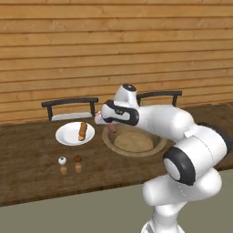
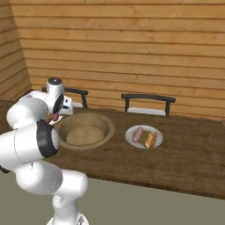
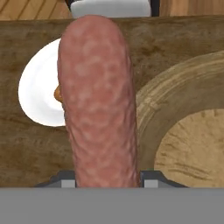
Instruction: Place one bun and one sausage from the bowl on each plate.
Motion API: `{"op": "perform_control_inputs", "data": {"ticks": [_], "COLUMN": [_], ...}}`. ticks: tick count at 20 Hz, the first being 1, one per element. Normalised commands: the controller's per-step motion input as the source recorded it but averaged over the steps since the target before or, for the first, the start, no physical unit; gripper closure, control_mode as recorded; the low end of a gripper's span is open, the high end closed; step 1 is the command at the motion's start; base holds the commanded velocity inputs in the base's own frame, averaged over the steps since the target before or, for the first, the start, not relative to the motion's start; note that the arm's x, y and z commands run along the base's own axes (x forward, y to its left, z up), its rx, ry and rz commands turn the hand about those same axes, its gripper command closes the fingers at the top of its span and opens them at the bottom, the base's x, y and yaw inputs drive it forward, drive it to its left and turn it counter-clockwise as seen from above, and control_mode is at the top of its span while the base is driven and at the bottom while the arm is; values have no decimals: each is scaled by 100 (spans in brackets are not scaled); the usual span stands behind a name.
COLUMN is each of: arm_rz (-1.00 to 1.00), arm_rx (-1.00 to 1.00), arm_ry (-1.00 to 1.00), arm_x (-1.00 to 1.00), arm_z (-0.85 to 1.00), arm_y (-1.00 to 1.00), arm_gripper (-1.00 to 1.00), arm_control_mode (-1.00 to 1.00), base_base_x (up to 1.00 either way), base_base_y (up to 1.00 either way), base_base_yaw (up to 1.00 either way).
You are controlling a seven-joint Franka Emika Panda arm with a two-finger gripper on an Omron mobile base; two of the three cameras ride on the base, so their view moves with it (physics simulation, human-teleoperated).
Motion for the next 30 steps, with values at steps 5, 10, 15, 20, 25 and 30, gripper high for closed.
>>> {"op": "perform_control_inputs", "data": {"ticks": [5,10,15,20,25,30], "arm_rz": [0,-10,-23,-20,-5,-3], "arm_rx": [0,0,0,1,0,0], "arm_ry": [16,12,0,0,0,1], "arm_x": [38,34,45,27,40,32], "arm_z": [0,-10,-40,-35,-27,-29], "arm_y": [83,17,20,16,0,0], "arm_gripper": [100,100,100,100,100,100], "arm_control_mode": [-100,-100,-100,-100,-100,-100], "base_base_x": [0,0,0,0,0,0], "base_base_y": [0,0,0,0,0,0], "base_base_yaw": [0,0,0,0,0,0]}}
